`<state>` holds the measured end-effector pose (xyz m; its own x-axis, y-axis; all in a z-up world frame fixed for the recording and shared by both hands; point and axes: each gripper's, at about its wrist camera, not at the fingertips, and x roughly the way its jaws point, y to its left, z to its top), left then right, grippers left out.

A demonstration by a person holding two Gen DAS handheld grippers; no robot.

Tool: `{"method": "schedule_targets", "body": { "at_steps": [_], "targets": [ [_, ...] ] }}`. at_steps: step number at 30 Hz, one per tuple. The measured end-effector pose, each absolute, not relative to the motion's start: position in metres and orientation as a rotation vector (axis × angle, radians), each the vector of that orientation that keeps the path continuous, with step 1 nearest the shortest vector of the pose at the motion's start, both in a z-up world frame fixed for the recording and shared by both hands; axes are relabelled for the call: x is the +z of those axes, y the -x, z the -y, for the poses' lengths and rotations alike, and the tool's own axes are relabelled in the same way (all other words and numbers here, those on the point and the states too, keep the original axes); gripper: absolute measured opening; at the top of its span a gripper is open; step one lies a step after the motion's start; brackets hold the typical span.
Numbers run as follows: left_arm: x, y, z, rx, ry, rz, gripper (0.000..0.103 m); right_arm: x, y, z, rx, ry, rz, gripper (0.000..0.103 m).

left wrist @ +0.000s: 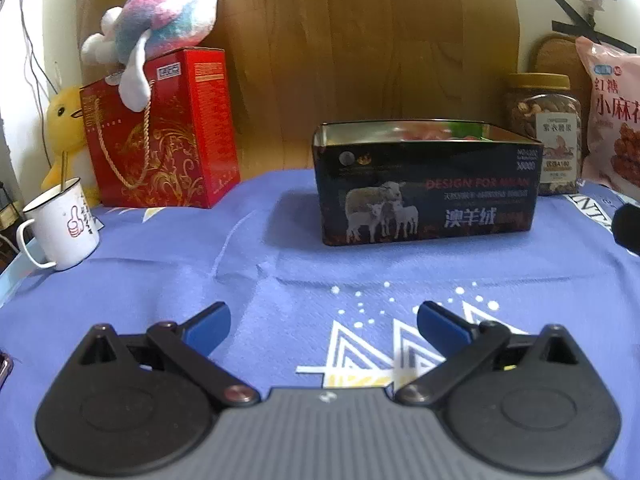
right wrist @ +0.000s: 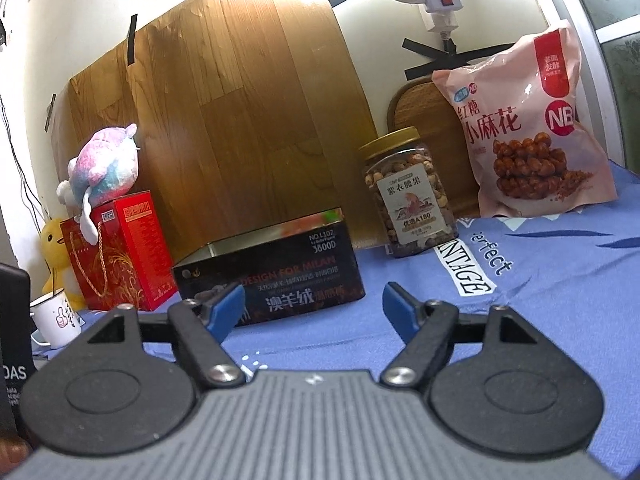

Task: Organize snacks

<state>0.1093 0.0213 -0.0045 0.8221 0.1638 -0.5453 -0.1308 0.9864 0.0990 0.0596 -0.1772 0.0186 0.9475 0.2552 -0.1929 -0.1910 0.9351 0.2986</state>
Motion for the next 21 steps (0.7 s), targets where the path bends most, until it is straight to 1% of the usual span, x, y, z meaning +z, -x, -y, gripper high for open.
{"method": "schedule_targets", "body": {
  "at_steps": [5,14,21],
  "targets": [
    [-0.005,-0.1089,-0.0187,0.146,-0.075,-0.587,0.103,0.0184,-0.0588,0.1768,0.231,-0.282,-0.232,0.081],
    [-0.0048,-0.1082,-0.0168,0.127,-0.092,-0.587,0.103,0.0182,-0.0603,0.1752,0.245,-0.279,-0.247,0.081],
    [-0.0027,-0.1029,-0.0157,0.109,-0.09,-0.553,0.103,0.0178,-0.062,0.174,0.257,-0.275,-0.264,0.081]
  ]
}}
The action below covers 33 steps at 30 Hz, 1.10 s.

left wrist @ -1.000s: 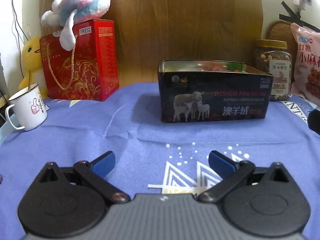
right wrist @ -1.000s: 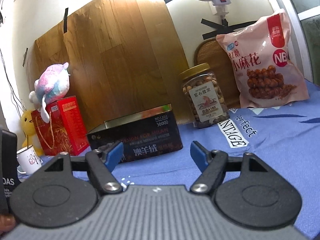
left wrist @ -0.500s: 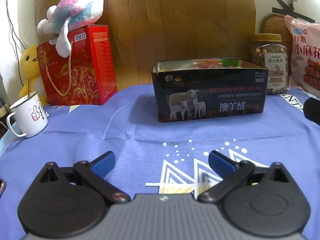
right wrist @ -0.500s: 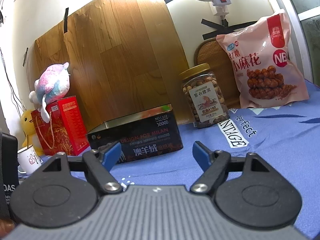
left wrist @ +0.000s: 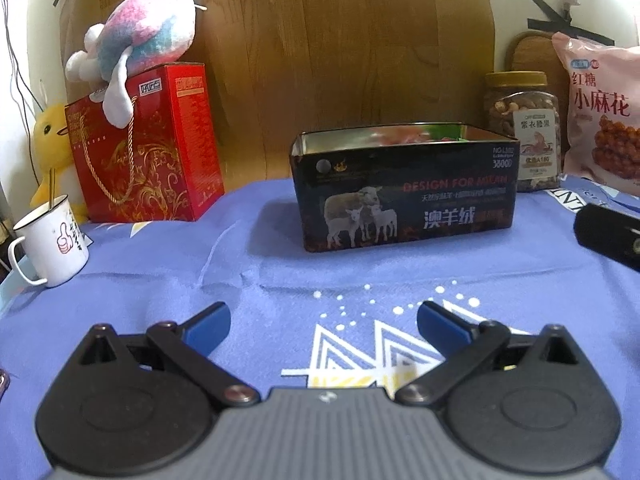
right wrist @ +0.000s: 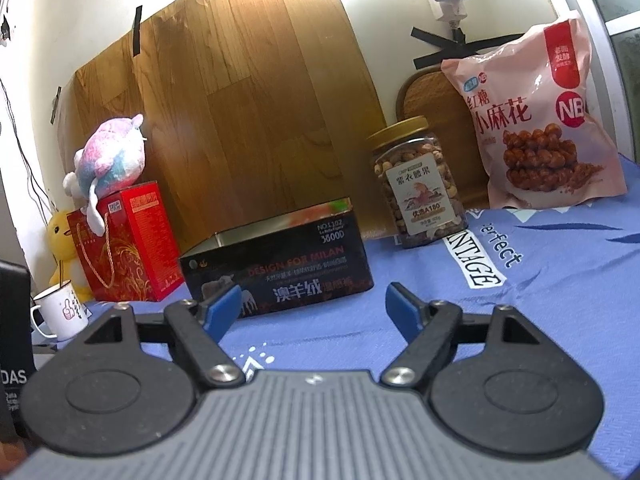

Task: Organize snacks

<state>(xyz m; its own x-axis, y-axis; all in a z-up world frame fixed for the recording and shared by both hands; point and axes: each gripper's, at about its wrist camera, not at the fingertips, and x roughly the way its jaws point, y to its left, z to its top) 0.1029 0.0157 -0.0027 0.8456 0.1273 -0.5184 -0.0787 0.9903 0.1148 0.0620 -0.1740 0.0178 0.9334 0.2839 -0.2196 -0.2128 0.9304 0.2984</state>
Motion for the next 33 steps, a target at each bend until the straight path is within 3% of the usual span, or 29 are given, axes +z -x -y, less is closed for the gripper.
{"method": "schedule_targets", "body": {
  "at_steps": [33],
  "targets": [
    [-0.0019,-0.1014,-0.0152,0.106,-0.093,-0.55,0.103,0.0173,-0.0622,0.1748,0.267,-0.272,-0.27,0.081]
  ]
}}
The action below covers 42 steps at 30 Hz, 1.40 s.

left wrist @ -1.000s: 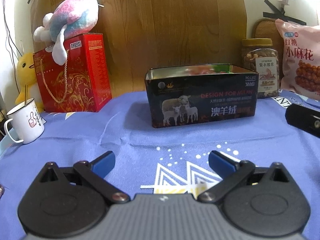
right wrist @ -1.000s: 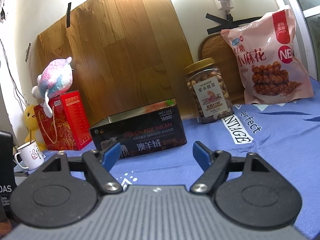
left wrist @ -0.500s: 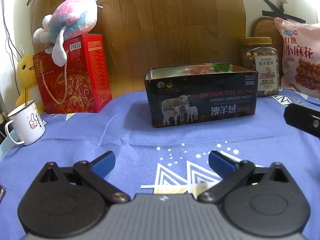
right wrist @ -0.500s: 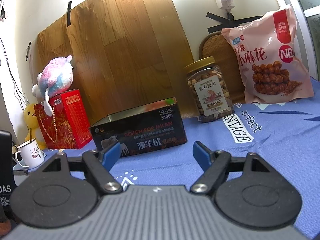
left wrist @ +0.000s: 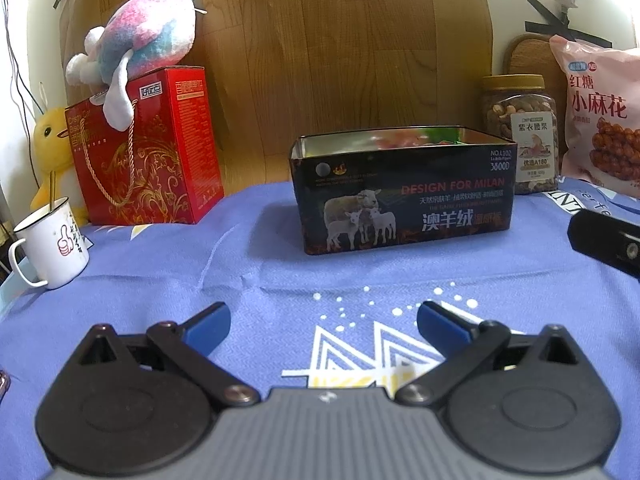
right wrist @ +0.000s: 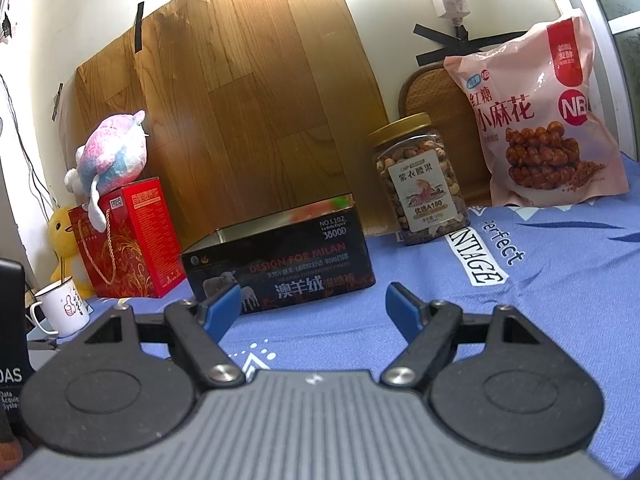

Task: Organize snacks

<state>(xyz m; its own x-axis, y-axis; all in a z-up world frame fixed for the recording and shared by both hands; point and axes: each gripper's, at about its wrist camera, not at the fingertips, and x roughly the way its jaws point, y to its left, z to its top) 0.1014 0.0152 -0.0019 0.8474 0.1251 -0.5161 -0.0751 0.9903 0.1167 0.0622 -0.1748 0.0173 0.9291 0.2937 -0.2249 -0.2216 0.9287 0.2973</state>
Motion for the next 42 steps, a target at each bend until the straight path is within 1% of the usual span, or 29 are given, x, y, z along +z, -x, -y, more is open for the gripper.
{"method": "schedule_targets", "body": {
  "at_steps": [42],
  "targets": [
    [-0.0016,-0.1006,-0.0124,0.103,-0.122,-0.553,0.103,0.0173,-0.0619,0.1745,0.268,-0.275,-0.271,0.081]
  ]
}}
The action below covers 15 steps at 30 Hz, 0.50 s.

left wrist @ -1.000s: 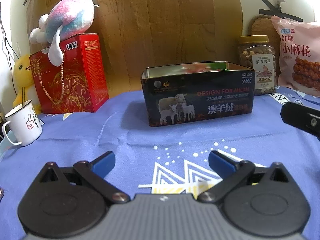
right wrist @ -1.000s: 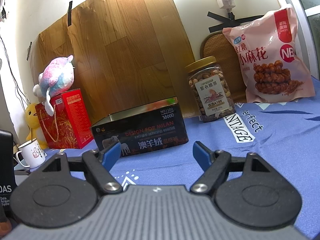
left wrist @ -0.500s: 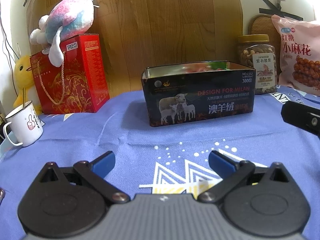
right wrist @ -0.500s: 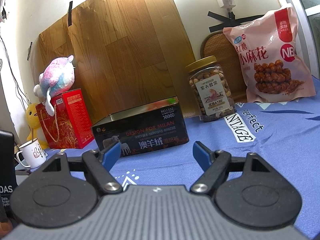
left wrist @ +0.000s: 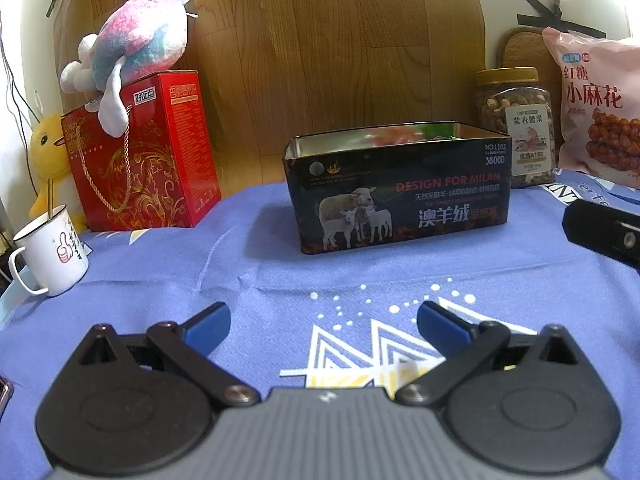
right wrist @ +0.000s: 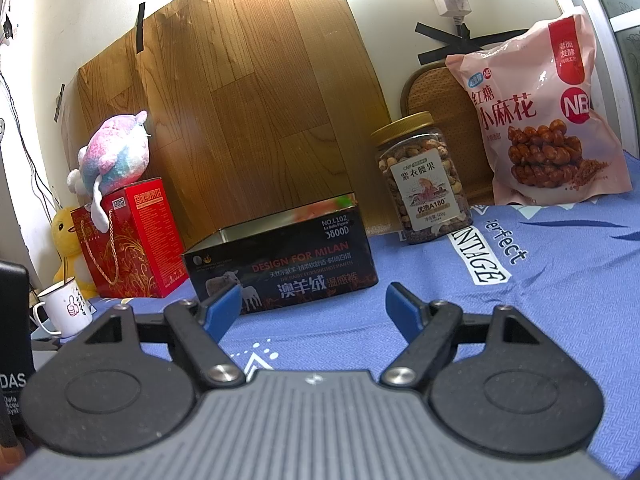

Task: Organize snacks

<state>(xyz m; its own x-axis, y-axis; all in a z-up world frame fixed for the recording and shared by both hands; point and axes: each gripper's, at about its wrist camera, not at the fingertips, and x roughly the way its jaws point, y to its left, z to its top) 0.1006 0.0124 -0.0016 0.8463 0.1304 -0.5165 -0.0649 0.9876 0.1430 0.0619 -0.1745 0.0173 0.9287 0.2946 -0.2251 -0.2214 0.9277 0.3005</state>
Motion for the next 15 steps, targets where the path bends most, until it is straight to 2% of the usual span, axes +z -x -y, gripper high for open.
{"method": "schedule_targets", "body": {
  "at_steps": [15],
  "targets": [
    [-0.0013,-0.1003,-0.0123,0.11,-0.127,-0.549,0.103,0.0174,-0.062,0.1747,0.268,-0.275,-0.271,0.081]
  ]
}}
